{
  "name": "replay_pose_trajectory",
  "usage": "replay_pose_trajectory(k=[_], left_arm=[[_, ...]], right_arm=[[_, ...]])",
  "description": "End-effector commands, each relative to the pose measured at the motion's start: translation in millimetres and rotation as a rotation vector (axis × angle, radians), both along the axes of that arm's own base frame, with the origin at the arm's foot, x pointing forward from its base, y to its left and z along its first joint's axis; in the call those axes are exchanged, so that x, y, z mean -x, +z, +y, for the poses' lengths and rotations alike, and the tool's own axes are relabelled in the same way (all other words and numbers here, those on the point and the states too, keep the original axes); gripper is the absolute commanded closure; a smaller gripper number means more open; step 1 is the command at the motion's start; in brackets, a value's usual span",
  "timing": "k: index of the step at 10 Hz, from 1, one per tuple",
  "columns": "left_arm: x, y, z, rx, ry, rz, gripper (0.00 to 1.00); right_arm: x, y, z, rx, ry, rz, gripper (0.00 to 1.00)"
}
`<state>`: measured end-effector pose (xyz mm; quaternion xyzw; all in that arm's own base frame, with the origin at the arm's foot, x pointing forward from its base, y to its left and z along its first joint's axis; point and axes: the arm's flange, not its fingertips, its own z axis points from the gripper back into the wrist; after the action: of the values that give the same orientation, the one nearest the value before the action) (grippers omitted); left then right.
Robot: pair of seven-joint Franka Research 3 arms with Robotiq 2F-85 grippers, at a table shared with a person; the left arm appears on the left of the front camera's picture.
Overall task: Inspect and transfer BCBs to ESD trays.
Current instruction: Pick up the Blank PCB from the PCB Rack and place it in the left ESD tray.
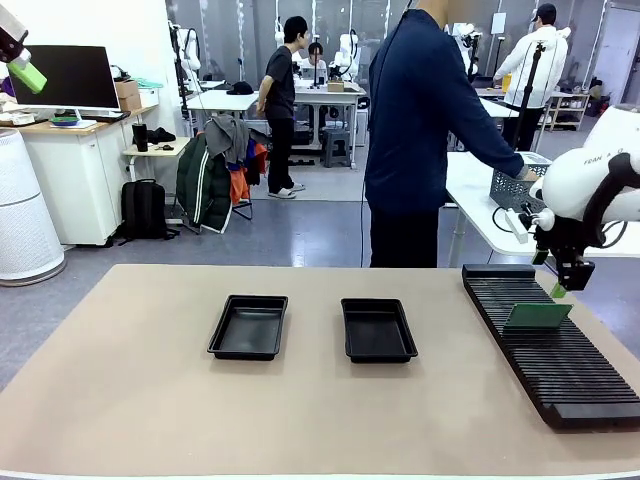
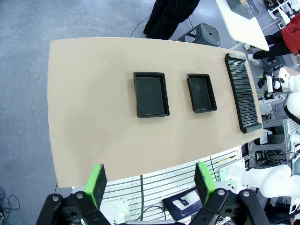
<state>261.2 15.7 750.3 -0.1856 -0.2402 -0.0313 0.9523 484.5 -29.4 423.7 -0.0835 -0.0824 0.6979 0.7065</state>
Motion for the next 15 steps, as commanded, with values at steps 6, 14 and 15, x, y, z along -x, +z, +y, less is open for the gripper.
replay_pose_trajectory(k=[6,14,15], left_arm=[[1,-2,0,0.001,0.000,0.001,0.00],[1,-2,0,0.001,0.000,0.001,0.00],[1,-2,0,0.001,0.000,0.001,0.00]], right_arm=[[-10,-50,-11,-0.018,-0.030,-0.004,0.00],[-16,-66,-15,-0.058,-0.074,0.039,0.00],[-11,-65,-13,-0.015,-0.053,0.051,0.00]])
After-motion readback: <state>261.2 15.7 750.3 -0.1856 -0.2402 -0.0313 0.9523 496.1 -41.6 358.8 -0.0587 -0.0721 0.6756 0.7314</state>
